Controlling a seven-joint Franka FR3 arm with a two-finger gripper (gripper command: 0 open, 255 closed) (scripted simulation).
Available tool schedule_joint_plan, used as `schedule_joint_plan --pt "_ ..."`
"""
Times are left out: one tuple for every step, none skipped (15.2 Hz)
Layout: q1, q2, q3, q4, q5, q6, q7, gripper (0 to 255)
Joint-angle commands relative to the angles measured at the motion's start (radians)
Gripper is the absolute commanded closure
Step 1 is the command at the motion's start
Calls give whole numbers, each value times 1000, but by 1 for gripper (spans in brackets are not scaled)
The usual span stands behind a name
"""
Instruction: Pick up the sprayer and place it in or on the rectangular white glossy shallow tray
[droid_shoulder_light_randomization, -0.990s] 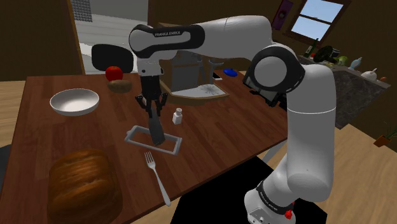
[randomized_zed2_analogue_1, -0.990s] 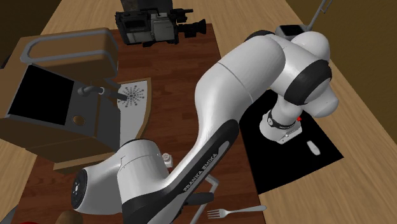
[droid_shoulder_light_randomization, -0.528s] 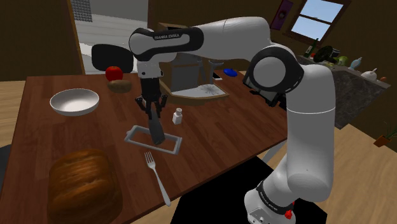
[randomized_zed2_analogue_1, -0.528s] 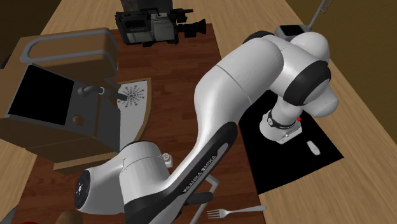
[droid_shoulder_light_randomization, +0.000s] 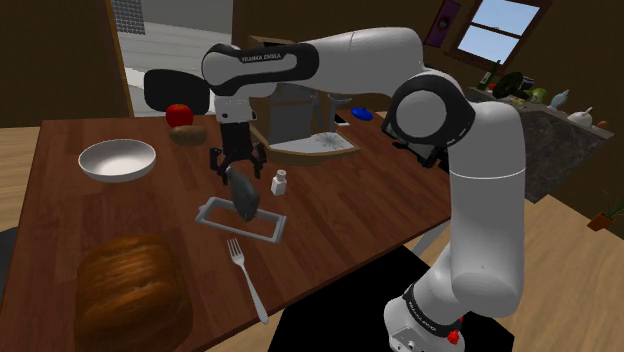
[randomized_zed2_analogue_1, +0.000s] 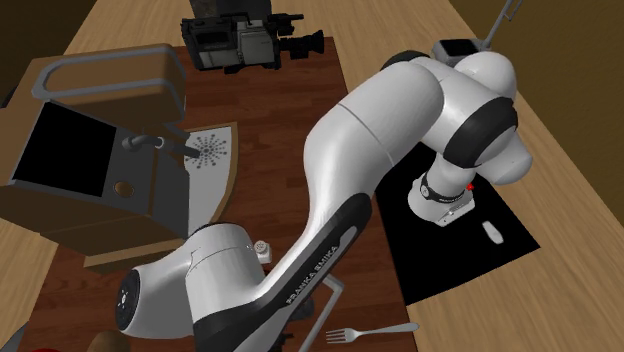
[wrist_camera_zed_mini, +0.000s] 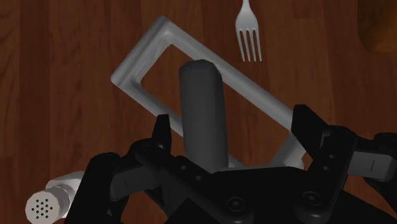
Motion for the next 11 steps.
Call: schedule_joint_plan --pt "-4 24 -2 87 -4 -64 5 0" --pt "-6 43 -2 147 -6 -105 9 0" --pt "-8 60 -3 197 -7 -138 13 0" --pt "-8 60 -3 197 -7 -138 13 0" --pt "-8 60 -3 197 -7 -138 13 0" --pt "-8 60 -3 197 -7 -138 13 0" --pt "-8 60 -3 197 -7 -138 13 0" --pt "-8 60 -3 197 -7 -138 13 0" --pt "-8 60 -3 197 -7 -138 13 0" --pt "-8 60 -3 197 -7 -138 13 0" --pt "-8 60 -3 197 -7 -138 13 0"
